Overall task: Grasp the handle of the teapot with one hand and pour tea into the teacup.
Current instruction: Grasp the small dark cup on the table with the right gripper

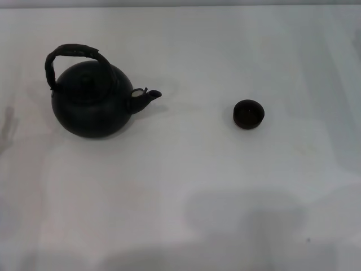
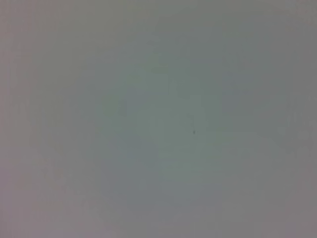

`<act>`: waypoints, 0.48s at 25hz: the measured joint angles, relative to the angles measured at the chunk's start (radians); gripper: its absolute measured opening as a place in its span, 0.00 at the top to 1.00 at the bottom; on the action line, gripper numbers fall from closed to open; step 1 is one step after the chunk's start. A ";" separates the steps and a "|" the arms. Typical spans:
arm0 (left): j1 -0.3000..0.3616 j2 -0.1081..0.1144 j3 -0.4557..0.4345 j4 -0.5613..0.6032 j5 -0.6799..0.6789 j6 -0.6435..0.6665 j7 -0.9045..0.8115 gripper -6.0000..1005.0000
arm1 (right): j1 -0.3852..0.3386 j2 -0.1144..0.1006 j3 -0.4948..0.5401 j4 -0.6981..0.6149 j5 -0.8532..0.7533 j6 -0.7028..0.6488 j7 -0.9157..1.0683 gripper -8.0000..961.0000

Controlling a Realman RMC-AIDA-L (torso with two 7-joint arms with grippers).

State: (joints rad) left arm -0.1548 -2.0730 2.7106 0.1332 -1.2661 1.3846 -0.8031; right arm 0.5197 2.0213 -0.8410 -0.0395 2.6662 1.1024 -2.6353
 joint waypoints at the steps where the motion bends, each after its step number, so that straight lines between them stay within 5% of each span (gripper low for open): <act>1: -0.001 -0.001 0.000 -0.004 0.000 0.009 0.023 0.13 | -0.001 0.000 0.000 0.000 0.000 0.000 0.000 0.10; 12: 0.017 -0.009 0.009 0.002 0.007 0.134 0.390 0.13 | -0.009 0.001 -0.098 -0.001 -0.003 0.012 0.006 0.11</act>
State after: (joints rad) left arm -0.1375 -2.0815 2.7196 0.1351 -1.2592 1.5189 -0.4130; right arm 0.5103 2.0223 -0.9388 -0.0400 2.6629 1.1147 -2.6289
